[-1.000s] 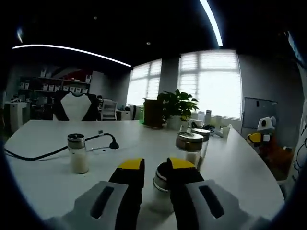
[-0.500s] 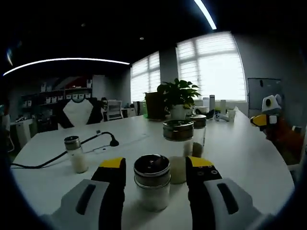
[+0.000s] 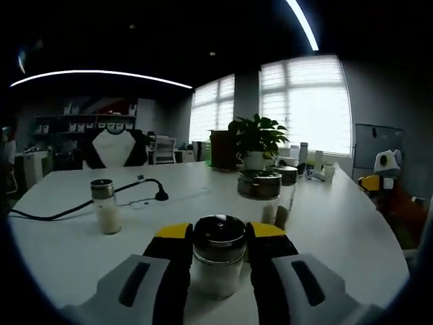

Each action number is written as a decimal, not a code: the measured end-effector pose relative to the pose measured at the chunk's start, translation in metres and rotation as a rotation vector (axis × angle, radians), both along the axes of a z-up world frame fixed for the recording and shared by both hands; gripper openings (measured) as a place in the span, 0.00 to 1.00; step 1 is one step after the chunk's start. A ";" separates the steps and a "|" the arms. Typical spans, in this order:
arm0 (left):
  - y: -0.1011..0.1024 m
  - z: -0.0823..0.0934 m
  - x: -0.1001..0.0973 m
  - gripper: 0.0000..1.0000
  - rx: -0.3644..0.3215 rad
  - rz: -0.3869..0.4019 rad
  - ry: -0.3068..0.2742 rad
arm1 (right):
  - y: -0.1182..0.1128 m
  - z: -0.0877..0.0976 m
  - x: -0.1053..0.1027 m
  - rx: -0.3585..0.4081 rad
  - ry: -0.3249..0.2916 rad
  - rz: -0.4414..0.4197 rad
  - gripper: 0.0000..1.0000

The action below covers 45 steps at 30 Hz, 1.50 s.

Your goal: Rotate the seasoning bottle until the label or dispensing opening points toward the visible target arrow and the bottle remains upright within the marked orientation range

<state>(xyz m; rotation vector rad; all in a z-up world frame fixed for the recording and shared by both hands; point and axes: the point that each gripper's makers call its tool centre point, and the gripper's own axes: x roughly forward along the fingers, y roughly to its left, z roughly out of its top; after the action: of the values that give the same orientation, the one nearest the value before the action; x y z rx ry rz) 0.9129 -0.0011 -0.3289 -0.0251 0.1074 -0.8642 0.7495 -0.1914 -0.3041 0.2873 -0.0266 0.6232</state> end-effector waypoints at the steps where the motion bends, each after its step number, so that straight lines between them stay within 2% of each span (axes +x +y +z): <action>1: 0.000 0.000 0.000 0.33 0.001 -0.002 -0.001 | 0.000 0.000 0.000 0.000 0.000 0.001 0.00; 5: -0.003 0.001 -0.005 0.33 -0.002 -0.027 -0.001 | -0.001 0.001 0.001 0.001 0.000 0.000 0.00; 10: -0.005 0.001 -0.008 0.33 -0.005 -0.094 0.018 | 0.000 0.001 0.001 -0.003 0.001 0.002 0.00; 13: -0.007 0.001 -0.009 0.33 0.004 -0.153 0.016 | 0.001 0.001 0.002 -0.005 0.003 0.004 0.00; 15: -0.006 0.000 -0.007 0.33 -0.005 -0.184 0.037 | 0.001 0.001 0.002 -0.008 0.002 0.004 0.00; 21: -0.010 0.000 -0.011 0.33 0.038 -0.312 0.028 | 0.000 0.003 0.000 -0.007 -0.002 0.000 0.00; 29: -0.008 -0.002 -0.005 0.33 0.054 -0.457 0.038 | 0.000 0.000 -0.003 -0.008 0.005 -0.005 0.00; 32: -0.010 -0.002 -0.007 0.33 0.052 -0.469 0.039 | -0.002 0.000 -0.004 -0.010 0.005 -0.010 0.00; 35: -0.019 -0.003 -0.018 0.33 0.055 -0.463 0.035 | -0.003 0.001 -0.004 -0.006 0.004 -0.014 0.00; 38: -0.015 -0.009 -0.013 0.34 0.105 -0.425 0.022 | -0.002 0.001 -0.004 -0.009 0.003 -0.013 0.00; 39: -0.012 -0.010 -0.008 0.36 0.123 -0.403 0.002 | -0.002 0.001 -0.004 -0.009 0.002 -0.012 0.00; 40: -0.011 -0.009 -0.007 0.43 0.119 -0.380 -0.002 | -0.002 0.001 -0.004 -0.009 0.002 -0.012 0.00; 42: -0.009 -0.001 -0.002 0.50 0.037 -0.330 0.009 | -0.001 0.000 -0.004 -0.007 0.003 -0.009 0.00; 43: -0.008 0.005 -0.002 0.50 -0.027 -0.320 0.022 | 0.000 0.000 -0.004 -0.008 0.004 -0.010 0.00; 45: -0.004 0.008 0.001 0.49 -0.052 -0.278 0.021 | 0.000 0.000 -0.004 -0.006 0.005 -0.009 0.00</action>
<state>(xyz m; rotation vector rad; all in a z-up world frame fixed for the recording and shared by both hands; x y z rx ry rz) 0.9144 -0.0051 -0.3213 -0.0687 0.1095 -1.1451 0.7457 -0.1915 -0.3046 0.2828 -0.0212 0.6136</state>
